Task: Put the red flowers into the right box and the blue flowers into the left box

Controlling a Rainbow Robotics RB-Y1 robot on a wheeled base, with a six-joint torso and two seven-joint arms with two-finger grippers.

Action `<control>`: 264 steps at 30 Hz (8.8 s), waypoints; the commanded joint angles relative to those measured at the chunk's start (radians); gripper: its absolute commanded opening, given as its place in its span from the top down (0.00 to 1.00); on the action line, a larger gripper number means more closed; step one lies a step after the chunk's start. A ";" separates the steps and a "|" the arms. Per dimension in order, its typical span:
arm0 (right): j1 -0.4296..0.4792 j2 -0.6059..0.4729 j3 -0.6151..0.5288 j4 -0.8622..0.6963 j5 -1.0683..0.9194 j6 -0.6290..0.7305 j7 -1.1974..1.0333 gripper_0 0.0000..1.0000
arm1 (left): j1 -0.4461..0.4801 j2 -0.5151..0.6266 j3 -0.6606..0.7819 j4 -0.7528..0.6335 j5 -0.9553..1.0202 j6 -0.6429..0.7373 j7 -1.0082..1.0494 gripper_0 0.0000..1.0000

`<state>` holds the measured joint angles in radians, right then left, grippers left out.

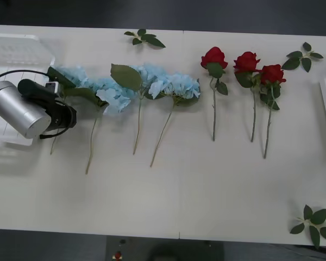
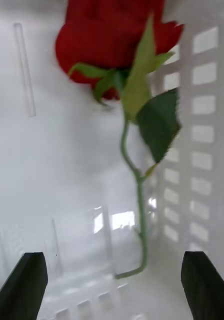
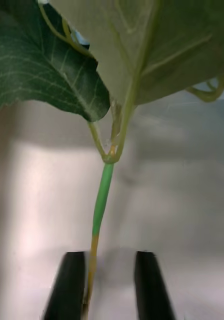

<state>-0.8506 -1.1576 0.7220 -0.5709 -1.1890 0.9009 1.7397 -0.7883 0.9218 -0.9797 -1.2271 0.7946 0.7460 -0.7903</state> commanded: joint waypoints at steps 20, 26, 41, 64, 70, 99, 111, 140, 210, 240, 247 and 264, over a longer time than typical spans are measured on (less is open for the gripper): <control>-0.039 -0.086 -0.217 -0.630 -0.190 0.503 -0.388 0.21 | 0.000 0.095 0.138 -0.123 0.061 0.165 -0.121 1.00; -0.018 0.009 -0.121 -0.702 -0.093 0.374 -0.569 0.22 | 0.000 0.149 0.273 -0.221 0.175 0.343 -0.239 1.00; 0.058 0.282 -0.104 -0.672 0.335 0.243 -0.856 0.21 | 0.112 0.166 0.859 -0.404 0.175 0.940 -0.573 1.00; 0.070 0.504 -0.113 -0.477 0.638 0.116 -0.931 1.00 | 0.170 0.161 0.914 -0.288 -0.055 0.536 -0.308 1.00; 0.070 0.493 -0.116 -0.477 0.624 0.119 -0.930 1.00 | 0.164 0.161 0.832 -0.209 -0.098 0.397 -0.296 1.00; 0.073 -0.317 -0.311 -0.902 -0.156 0.527 -0.671 1.00 | 0.095 0.177 0.605 0.120 -0.048 0.049 -0.244 1.00; 0.093 -0.241 -0.311 -0.465 0.003 0.309 -0.200 0.99 | 0.107 0.178 0.605 0.153 -0.008 0.047 -0.196 1.00; 0.093 0.012 -0.312 -0.052 0.287 -0.083 -0.026 0.85 | 0.169 0.177 0.605 0.149 -0.023 0.036 -0.182 0.18; 0.093 0.671 -0.457 -0.544 0.730 0.216 -0.829 0.25 | 0.052 -0.169 0.391 -0.269 -0.009 0.412 -0.369 0.18; 0.059 0.487 -0.457 -0.721 0.565 0.383 -0.782 1.00 | 0.066 -0.169 0.257 -0.152 -0.126 0.289 -0.322 0.18; 0.056 0.104 -0.457 -0.978 0.143 0.572 -0.772 1.00 | 0.070 -0.162 0.227 -0.144 -0.147 0.259 -0.313 0.18; 0.202 -0.313 -0.457 -0.774 -0.193 0.484 -0.459 1.00 | 0.080 -0.164 0.197 -0.130 -0.163 0.236 -0.303 0.18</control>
<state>-0.6733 -1.4476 0.2790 -1.4107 -1.3719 1.3974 1.2124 -0.7160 0.7390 -0.7881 -1.3514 0.6379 0.9876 -1.1378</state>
